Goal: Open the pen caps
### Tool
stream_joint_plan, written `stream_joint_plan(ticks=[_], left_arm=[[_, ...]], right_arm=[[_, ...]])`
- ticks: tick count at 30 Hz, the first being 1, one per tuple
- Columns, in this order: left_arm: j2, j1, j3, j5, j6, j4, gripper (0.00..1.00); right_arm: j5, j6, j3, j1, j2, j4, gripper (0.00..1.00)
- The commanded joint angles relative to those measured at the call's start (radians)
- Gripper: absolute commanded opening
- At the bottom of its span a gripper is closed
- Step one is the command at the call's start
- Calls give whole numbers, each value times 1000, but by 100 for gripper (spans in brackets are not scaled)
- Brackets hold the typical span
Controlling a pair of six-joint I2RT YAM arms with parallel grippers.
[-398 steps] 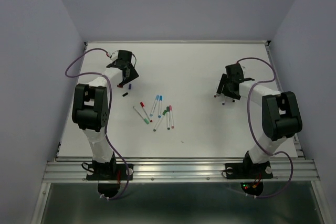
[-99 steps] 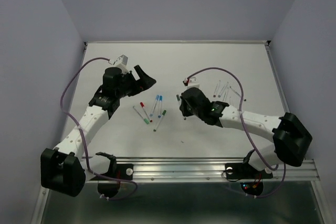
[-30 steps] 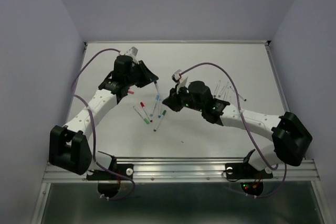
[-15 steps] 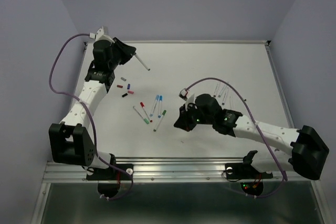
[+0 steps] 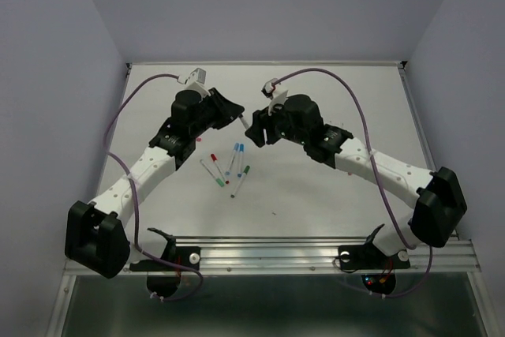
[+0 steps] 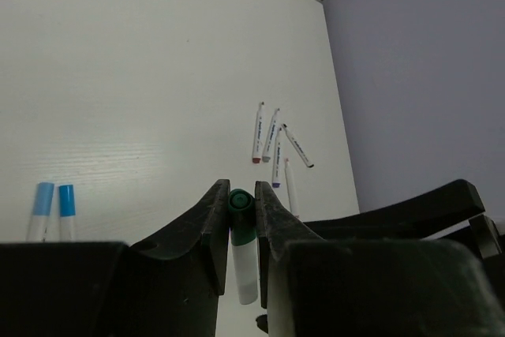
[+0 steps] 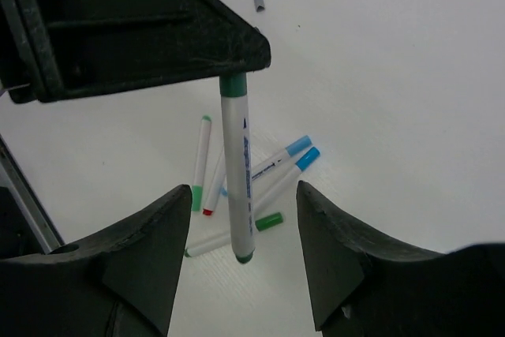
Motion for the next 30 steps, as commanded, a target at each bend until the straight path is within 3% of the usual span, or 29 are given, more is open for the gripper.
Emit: stream_joint_plan(ticks=[1, 3, 5, 7, 10, 11, 14, 18, 22, 27, 30], left_arm=[[-48, -38, -16, 5, -21, 74, 0], [-57, -48, -19, 1, -28, 74, 0], [-60, -52, -19, -6, -30, 77, 0], [-58, -52, -18, -6, -31, 83, 0], [-51, -52, -7, -10, -30, 91, 0], [-43, -51, 5, -53, -30, 88, 0], [-22, -34, 48, -162, -9, 37, 0], [24, 121, 105, -122, -5, 54, 0], [61, 208, 169, -208, 28, 11, 0], [83, 285, 176, -214, 31, -30, 0], [84, 293, 139, -211, 44, -61, 0]], right_arm=[[31, -57, 92, -4, 40, 18, 61], [16, -66, 106, -4, 68, 16, 52], [-18, -65, 112, -4, 80, 15, 36], [-41, -57, 103, -4, 85, 18, 34], [-71, -57, 69, -4, 82, 16, 4], [-82, -59, 31, -4, 72, 16, 1], [-111, -34, -59, -4, 14, 18, 1], [-215, 43, -298, -4, -84, 38, 1], [-252, 160, -487, -4, -229, 102, 1], [-176, 196, -544, -4, -310, 87, 1], [-53, 202, -512, -36, -291, 52, 1]])
